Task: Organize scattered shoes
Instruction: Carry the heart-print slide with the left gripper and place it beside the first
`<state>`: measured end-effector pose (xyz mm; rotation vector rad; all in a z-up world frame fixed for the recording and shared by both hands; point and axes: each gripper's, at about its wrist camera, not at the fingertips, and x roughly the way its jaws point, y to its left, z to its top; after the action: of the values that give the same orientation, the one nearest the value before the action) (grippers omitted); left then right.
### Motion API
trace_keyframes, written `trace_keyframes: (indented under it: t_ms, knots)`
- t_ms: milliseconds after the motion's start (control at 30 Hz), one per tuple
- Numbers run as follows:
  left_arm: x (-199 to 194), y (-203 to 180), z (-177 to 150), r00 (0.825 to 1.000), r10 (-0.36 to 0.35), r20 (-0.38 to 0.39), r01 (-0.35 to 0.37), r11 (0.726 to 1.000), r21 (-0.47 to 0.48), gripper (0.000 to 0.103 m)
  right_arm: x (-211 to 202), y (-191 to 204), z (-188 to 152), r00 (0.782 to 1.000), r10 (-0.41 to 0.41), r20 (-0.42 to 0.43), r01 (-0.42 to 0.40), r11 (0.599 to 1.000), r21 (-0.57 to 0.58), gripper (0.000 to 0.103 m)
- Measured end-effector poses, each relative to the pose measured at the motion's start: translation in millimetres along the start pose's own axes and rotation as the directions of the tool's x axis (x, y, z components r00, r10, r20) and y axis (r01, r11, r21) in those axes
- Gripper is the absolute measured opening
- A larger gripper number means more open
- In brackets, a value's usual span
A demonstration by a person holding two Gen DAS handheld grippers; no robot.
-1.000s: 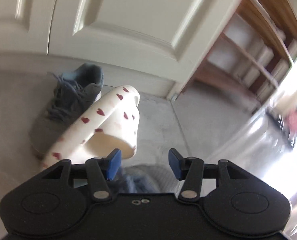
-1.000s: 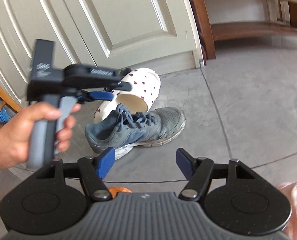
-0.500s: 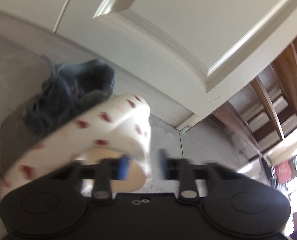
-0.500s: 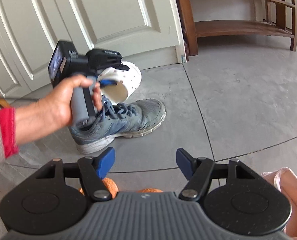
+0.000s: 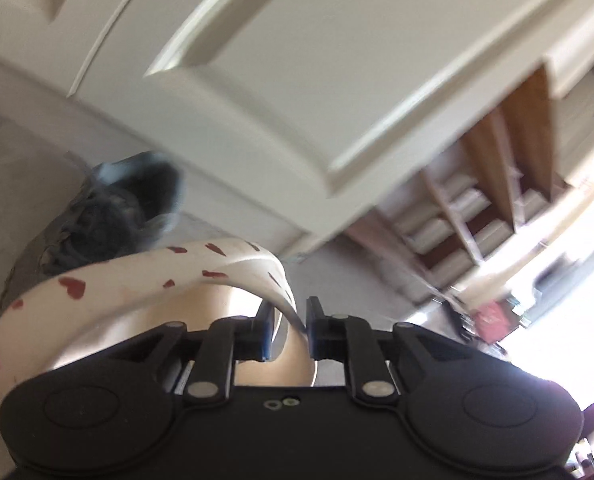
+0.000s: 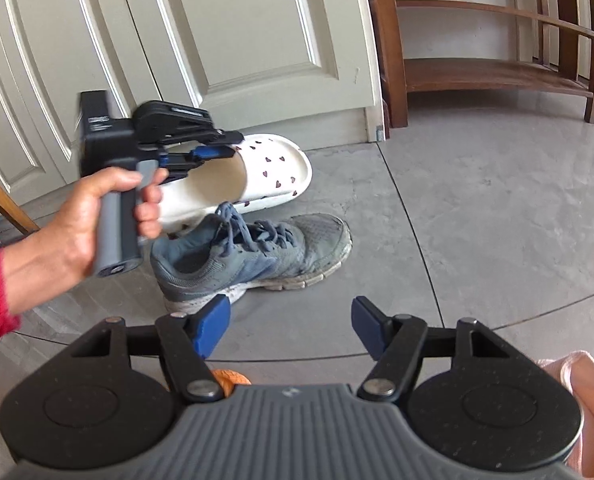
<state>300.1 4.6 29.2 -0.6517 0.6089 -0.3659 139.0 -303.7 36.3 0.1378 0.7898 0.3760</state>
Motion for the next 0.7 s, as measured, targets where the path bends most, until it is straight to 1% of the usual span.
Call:
trace_keyframes:
  t_ms: [33, 67, 133, 167, 267, 400, 467, 600, 700]
  knots:
    - [-12.0, -7.2, 2.5, 0.999, -0.030, -0.023, 0.032, 0.998, 0.057, 0.014, 0.5, 1.7, 1.2, 1.000, -0.001, 0.003, 0.001, 1.000, -0.001, 0.070]
    - [-23.9, -10.8, 4.8, 0.998, -0.050, -0.046, 0.054, 0.995, 0.088, 0.014, 0.7, 4.0, 2.4, 1.000, -0.002, 0.007, 0.003, 1.000, -0.004, 0.070]
    - [-49.9, -13.8, 9.8, 0.992, -0.079, -0.101, 0.091, 0.989, 0.119, 0.014, 0.5, 9.7, 4.5, 1.000, -0.007, 0.016, 0.007, 1.000, -0.017, 0.070]
    - [-61.7, -15.4, 12.3, 0.988, -0.082, -0.128, 0.099, 0.986, 0.132, 0.014, 0.2, 11.4, 4.6, 1.000, -0.011, 0.018, 0.011, 1.000, -0.021, 0.070]
    - [-102.2, -18.9, 19.3, 0.976, -0.059, -0.210, 0.099, 0.978, 0.183, 0.014, -0.1, 17.3, 5.7, 0.999, -0.031, 0.023, 0.032, 0.999, -0.036, 0.070]
    - [-149.3, -23.7, 18.2, 0.958, -0.026, -0.285, 0.094, 0.969, 0.228, 0.014, 3.8, 25.7, 8.6, 0.998, -0.057, 0.020, 0.058, 0.996, -0.065, 0.070]
    - [-171.4, -28.4, 11.6, 0.945, -0.018, -0.326, 0.110, 0.957, 0.267, 0.014, 7.0, 29.9, 11.3, 0.998, -0.062, 0.008, 0.063, 0.996, -0.070, 0.070]
    - [-195.3, -28.9, -1.3, 0.919, -0.011, -0.394, 0.130, 0.952, 0.278, 0.014, 12.3, 45.0, 18.5, 0.997, -0.073, -0.003, 0.072, 0.991, -0.111, 0.070]
    - [-202.6, -23.5, -17.5, 0.884, -0.018, -0.466, 0.161, 0.950, 0.268, 0.014, 14.5, 56.7, 23.2, 0.997, -0.083, -0.005, 0.081, 0.985, -0.150, 0.070]
